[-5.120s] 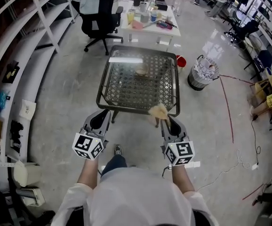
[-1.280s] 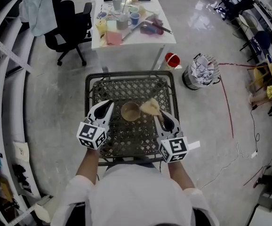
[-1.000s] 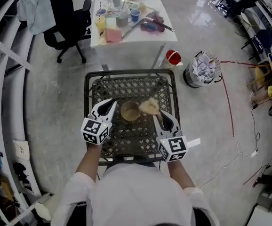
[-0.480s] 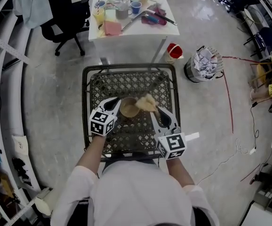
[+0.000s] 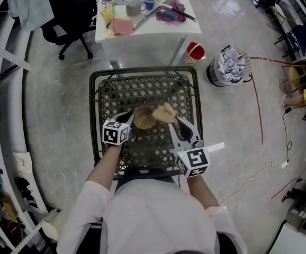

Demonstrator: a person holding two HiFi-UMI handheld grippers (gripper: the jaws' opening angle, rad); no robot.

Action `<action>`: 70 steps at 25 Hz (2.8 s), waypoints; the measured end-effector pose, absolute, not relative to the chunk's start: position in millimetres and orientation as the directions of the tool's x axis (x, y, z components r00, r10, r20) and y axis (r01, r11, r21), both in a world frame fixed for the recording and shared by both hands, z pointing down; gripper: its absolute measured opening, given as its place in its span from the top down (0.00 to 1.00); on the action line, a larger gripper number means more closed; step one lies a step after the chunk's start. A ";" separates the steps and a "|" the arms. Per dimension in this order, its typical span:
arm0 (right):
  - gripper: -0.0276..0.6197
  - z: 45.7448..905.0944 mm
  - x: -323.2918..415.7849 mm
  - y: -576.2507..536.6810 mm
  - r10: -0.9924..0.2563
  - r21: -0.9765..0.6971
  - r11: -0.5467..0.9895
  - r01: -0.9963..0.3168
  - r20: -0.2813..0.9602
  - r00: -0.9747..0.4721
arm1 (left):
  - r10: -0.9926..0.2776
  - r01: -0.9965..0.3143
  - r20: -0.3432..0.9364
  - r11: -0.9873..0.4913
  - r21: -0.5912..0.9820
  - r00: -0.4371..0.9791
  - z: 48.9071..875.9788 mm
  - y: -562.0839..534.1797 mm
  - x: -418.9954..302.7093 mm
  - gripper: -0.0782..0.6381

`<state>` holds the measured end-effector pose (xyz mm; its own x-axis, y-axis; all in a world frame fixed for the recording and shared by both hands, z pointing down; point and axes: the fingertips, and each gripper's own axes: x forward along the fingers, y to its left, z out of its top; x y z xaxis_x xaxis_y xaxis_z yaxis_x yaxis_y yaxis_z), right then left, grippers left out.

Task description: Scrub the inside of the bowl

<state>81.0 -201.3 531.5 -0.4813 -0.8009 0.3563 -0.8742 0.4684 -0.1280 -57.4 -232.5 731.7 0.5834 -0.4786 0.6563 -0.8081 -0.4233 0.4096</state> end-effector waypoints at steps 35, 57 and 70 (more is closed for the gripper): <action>0.82 550.0 78.6 -201.4 -0.766 -0.127 0.503 -0.855 0.394 -0.509 | -0.378 -0.854 0.766 -0.234 0.465 0.521 798.0 -221.3 -52.4 0.83; 0.82 495.4 48.7 -199.5 -0.795 -0.098 0.548 -0.831 0.248 -0.554 | -0.646 -0.892 0.615 -0.316 0.324 0.452 657.7 -260.7 -77.2 0.83; 0.82 440.5 36.6 -189.4 -0.808 -0.034 0.576 -0.817 0.127 -0.575 | -0.771 -0.883 0.431 -0.387 0.267 0.469 547.3 -264.3 -75.6 0.83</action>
<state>36.6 -189.4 440.5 -0.5755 -0.8079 0.1271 -0.8165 0.5763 -0.0339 -75.6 -264.3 547.3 0.4687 -0.7712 0.4309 -0.8825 -0.3872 0.2669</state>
